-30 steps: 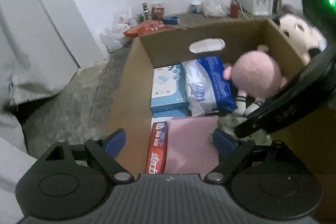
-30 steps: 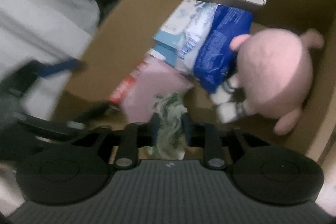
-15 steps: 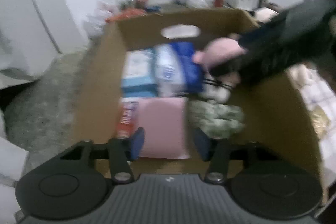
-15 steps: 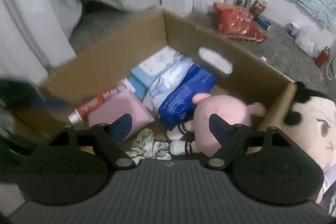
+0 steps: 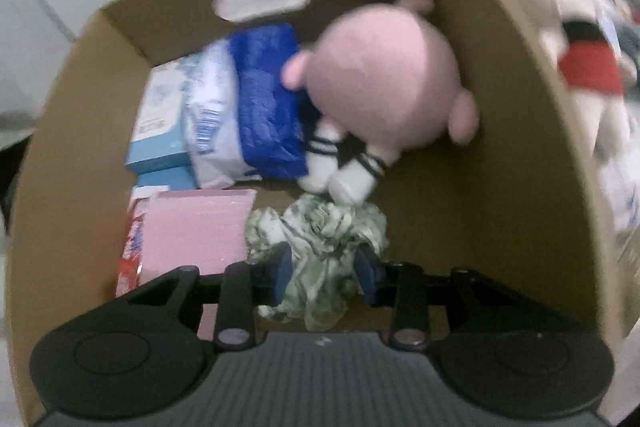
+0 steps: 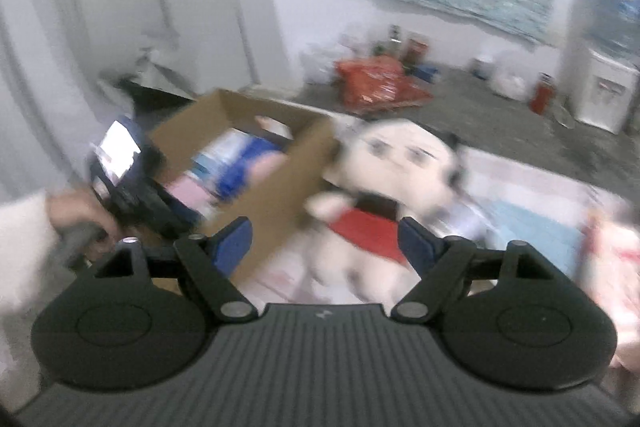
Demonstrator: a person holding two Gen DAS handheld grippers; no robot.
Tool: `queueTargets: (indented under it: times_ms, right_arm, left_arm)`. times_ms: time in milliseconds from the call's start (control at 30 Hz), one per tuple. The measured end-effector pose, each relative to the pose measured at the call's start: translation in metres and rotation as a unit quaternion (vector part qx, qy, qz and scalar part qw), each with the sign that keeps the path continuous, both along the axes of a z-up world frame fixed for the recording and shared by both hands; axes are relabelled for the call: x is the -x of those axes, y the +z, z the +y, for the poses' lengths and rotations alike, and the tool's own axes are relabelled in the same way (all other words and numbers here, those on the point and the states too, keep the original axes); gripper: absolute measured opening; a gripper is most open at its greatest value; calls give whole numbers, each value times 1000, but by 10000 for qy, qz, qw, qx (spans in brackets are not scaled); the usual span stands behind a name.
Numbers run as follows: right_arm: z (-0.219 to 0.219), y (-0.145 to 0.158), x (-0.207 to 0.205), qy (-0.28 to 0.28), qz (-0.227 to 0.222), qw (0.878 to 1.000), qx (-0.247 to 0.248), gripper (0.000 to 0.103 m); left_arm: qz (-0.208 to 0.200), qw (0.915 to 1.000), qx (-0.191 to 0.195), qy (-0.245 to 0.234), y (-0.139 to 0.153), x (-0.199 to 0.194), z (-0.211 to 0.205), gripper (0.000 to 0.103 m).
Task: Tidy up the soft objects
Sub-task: 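Grasp the gold snack packet with left tool while right tool grasps the blue towel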
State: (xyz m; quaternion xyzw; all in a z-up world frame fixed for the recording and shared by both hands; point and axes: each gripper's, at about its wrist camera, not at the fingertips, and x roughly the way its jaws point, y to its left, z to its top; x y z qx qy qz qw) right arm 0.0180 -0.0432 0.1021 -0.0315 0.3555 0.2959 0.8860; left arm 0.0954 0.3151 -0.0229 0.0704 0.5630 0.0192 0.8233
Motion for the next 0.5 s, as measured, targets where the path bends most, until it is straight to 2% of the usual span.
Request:
queueTargets:
  times_ms: [33, 67, 100, 133, 167, 200, 233, 267, 333, 400, 500]
  right_arm:
    - [-17, -6, 6, -33, 14, 10000, 78, 80]
    - [-31, -11, 11, -27, 23, 9999, 151, 80]
    - [-42, -17, 15, -30, 9, 9997, 222, 80]
    - [-55, -23, 18, -89, -41, 9994, 332, 80]
    - [-66, -30, 19, -191, -87, 9988, 439, 80]
    - [-75, -36, 19, -284, -121, 9982, 511, 80]
    - [-84, -46, 17, -403, -136, 9972, 615, 80]
    - [-91, -55, 16, -492, -131, 9962, 706, 80]
    - [-102, -73, 10, -598, -96, 9953, 753, 81]
    - [-109, -85, 6, -653, -57, 9954, 695, 81]
    - [-110, -99, -9, -675, -189, 9950, 714, 81]
  left_arm:
    - [-193, 9997, -110, 33, 12, 8, -5, 56]
    - [-412, 9987, -289, -18, 26, 16, -12, 63]
    - [-729, 9958, -518, -169, 41, 28, -24, 64]
    - [-1032, 9912, -753, -352, 55, 41, -37, 73]
    - [-1263, 9858, -880, -668, 68, 54, -52, 72]
    - [-1401, 9810, -856, -1038, 79, 66, -69, 73]
    - [-1480, 9752, -1046, -1270, 84, 73, -85, 82]
    - [-1527, 9692, -1103, -1587, 88, 82, -103, 88]
    - [-1568, 9572, -889, -2264, 89, 94, -138, 88]
    - [-1487, 9472, -830, -2715, 82, 101, -167, 91]
    - [-906, 9328, -523, -3447, 48, 101, -202, 93]
